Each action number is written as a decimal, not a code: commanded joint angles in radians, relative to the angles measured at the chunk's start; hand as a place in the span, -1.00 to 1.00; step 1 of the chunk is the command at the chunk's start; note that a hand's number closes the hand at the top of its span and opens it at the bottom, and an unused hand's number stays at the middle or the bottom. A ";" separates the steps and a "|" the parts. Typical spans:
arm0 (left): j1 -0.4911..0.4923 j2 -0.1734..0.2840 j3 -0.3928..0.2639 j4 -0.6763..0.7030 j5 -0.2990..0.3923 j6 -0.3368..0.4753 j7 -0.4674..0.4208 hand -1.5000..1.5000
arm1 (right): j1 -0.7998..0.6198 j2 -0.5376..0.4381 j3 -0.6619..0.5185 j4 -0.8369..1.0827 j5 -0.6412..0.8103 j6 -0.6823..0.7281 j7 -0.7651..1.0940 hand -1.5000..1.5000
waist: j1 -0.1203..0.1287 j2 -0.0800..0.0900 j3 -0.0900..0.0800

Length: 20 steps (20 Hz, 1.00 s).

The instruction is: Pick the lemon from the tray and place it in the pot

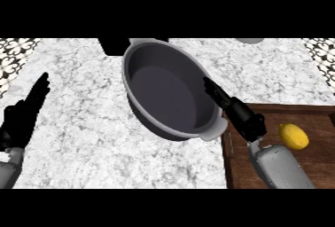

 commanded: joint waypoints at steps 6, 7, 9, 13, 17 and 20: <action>0.069 0.022 0.067 0.097 -0.041 0.044 0.033 0.00 | 0.038 -0.239 -0.310 -0.007 -0.055 -0.005 -0.035 1.00 | -0.035 0.024 0.015; 0.095 -0.012 0.049 0.103 -0.001 0.032 0.069 0.00 | 0.003 -0.421 -0.191 -0.006 0.309 -0.109 -0.003 1.00 | -0.065 0.013 -0.014; 0.126 -0.042 0.057 0.122 0.015 0.060 0.107 0.00 | 0.050 -0.290 -0.393 -0.011 0.239 -0.389 -0.070 -1.00 | -0.104 0.011 0.014; 0.082 -0.029 0.049 0.073 0.004 0.064 0.201 0.00 | 0.246 -0.193 -0.341 -0.093 0.353 -0.549 -0.228 -1.00 | -0.053 0.018 0.016; 0.051 -0.099 0.005 0.064 -0.045 0.095 0.258 0.00 | 0.367 -0.237 -0.325 -0.314 0.417 -0.539 -0.117 -1.00 | -0.040 0.020 0.013; 0.070 -0.070 0.022 0.045 -0.033 0.064 0.241 0.00 | 0.461 -0.347 -0.302 -0.398 0.472 -0.425 0.045 -1.00 | -0.043 0.018 0.012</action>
